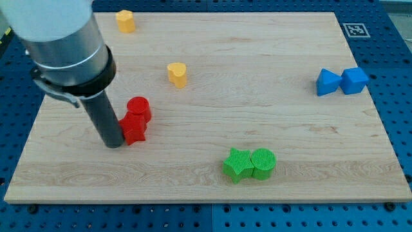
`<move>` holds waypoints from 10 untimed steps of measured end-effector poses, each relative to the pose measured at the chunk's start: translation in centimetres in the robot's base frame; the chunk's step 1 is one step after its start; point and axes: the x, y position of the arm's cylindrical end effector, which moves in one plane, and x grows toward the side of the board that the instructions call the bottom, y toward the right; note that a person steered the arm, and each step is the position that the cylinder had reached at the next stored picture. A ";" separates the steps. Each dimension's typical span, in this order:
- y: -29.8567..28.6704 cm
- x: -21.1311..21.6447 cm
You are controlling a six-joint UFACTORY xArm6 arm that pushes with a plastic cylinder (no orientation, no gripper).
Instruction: Slide the red star towards the blue triangle
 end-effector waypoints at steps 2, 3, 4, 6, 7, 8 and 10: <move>7.5 0.0; 10.7 -0.2; 9.5 -0.2; 3.1 -0.2; 3.8 -1.0; 3.8 -2.4; 3.8 -5.4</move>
